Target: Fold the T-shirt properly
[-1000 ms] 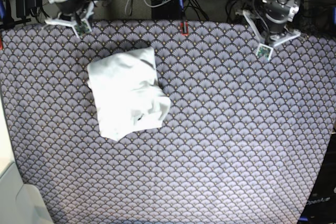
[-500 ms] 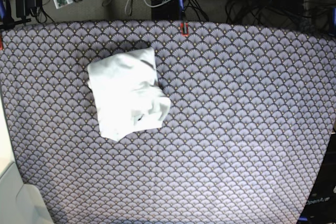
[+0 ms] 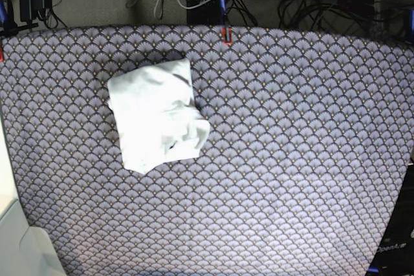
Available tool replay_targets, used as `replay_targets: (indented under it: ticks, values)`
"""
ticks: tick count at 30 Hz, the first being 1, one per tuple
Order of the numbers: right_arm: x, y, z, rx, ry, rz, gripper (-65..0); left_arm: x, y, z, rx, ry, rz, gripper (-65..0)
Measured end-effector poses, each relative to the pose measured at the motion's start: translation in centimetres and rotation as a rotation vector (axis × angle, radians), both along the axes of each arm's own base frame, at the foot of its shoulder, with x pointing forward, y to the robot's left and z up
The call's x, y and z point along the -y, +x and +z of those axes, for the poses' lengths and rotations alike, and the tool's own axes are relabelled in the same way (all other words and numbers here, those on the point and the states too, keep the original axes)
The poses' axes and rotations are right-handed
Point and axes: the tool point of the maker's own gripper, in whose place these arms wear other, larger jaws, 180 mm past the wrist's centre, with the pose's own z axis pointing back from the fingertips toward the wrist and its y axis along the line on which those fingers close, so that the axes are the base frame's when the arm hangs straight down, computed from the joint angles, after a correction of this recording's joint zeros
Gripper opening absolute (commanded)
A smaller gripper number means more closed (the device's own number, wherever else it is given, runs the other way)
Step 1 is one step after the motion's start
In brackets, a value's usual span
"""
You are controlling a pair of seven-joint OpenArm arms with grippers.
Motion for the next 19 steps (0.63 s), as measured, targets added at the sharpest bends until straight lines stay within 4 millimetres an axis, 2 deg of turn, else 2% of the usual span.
replay_targets:
  ticks: [3,4,6,8,10,15,17,19]
  values:
    - [-1.5,-0.8,-0.9,-0.026,0.044,-0.014,-64.2,0.8,0.7,-1.5,-0.045,-0.014,-0.038,-64.6]
    - [-1.7,-1.1,-1.5,-0.05,-0.005,0.029,-64.2,1.3,1.2,-1.9,-0.051,-0.017,-0.028,-64.6]
    - [0.3,-1.3,-2.6,-0.091,-0.216,0.063,-64.2,2.6,2.2,-2.3,-0.057,-0.031,-0.01,-64.6]
    - [1.7,-1.3,-2.8,-0.103,-0.375,0.116,-64.2,3.8,3.2,-2.6,-0.031,-0.054,0.038,-64.6]
    - [2.2,-2.1,-2.8,-0.139,-0.499,0.146,-64.2,3.8,3.6,-2.6,-0.011,-0.049,0.098,-64.6]
    - [-1.0,-2.2,-3.4,-0.142,-0.498,0.171,-64.2,5.7,3.8,-3.0,-0.01,-0.084,0.168,-64.6]
    - [-1.3,-1.6,-3.5,-0.135,-0.495,0.167,-64.1,5.9,4.8,-3.0,0.008,-0.087,0.168,-64.6]
    - [-0.8,-1.0,-3.5,-0.126,-0.502,0.166,-64.1,5.2,5.6,-2.8,0.033,-0.074,0.163,-64.6]
